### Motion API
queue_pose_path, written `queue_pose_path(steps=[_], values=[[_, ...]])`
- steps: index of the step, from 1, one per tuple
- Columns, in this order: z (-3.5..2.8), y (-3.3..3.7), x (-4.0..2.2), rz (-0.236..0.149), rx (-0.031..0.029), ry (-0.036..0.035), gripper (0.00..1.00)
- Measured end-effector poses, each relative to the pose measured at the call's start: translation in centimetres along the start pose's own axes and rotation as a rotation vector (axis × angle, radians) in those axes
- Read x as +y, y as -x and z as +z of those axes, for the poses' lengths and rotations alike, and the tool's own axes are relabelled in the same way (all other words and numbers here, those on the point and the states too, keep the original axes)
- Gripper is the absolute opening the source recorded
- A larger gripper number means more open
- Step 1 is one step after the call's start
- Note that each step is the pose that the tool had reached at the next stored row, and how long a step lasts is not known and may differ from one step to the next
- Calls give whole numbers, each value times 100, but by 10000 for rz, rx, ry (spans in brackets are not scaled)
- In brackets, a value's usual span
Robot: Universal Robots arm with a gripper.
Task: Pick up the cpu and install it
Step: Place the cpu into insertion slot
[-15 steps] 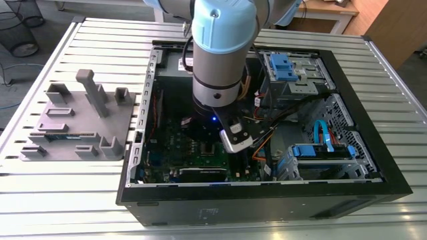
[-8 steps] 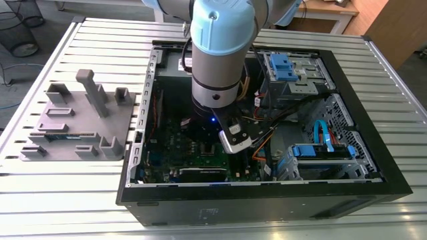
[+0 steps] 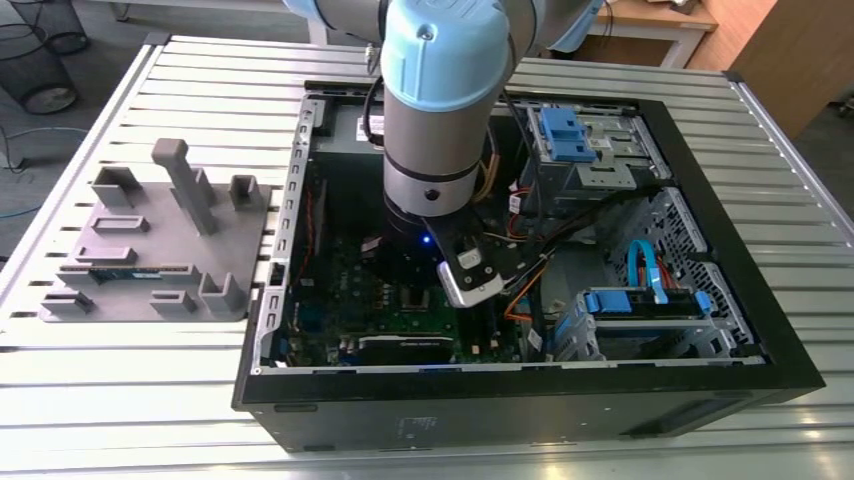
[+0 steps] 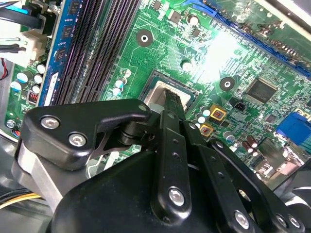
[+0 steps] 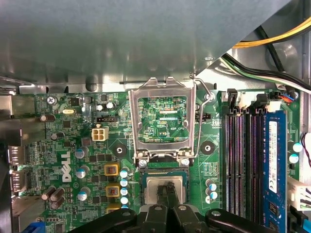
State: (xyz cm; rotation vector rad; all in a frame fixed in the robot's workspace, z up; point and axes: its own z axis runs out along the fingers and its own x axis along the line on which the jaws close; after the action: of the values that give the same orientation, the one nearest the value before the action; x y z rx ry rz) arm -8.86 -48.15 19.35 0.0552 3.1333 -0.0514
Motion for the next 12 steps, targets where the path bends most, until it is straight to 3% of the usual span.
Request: queue_pose_path(steps=[12], values=[[0,-1,0,1,1,19,11]])
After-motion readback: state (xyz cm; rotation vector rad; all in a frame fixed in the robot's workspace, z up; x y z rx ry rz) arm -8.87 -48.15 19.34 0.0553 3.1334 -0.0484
